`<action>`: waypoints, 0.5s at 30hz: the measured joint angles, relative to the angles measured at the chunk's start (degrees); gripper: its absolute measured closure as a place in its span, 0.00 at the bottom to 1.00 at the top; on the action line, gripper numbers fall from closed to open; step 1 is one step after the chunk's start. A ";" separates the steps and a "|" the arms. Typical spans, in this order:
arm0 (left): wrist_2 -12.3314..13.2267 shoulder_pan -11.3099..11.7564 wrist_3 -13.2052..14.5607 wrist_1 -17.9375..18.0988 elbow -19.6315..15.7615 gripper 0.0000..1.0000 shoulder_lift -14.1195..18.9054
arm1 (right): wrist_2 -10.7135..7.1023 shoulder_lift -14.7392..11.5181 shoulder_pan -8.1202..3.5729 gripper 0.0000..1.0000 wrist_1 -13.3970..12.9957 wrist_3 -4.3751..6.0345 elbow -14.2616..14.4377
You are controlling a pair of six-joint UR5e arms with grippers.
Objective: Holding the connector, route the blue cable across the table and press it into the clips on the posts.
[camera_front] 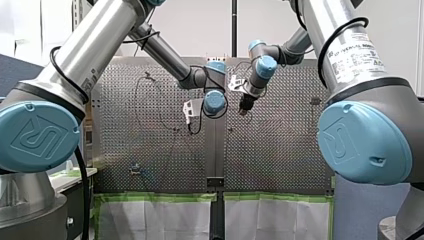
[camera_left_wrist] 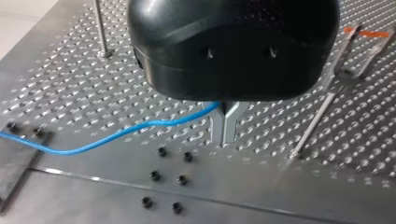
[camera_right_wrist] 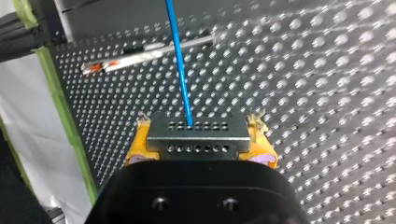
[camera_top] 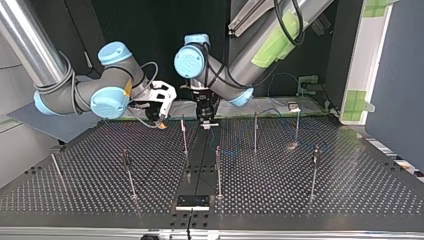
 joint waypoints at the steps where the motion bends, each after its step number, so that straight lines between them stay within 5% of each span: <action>1: 0.41 -0.02 0.16 0.45 -0.45 0.99 0.00 | 0.03 -0.01 -0.12 1.00 -0.10 -0.31 0.48; 15: 6.96 0.50 1.91 1.06 -7.08 0.99 -0.03 | -0.35 -0.05 -0.74 1.00 -1.20 -7.18 4.93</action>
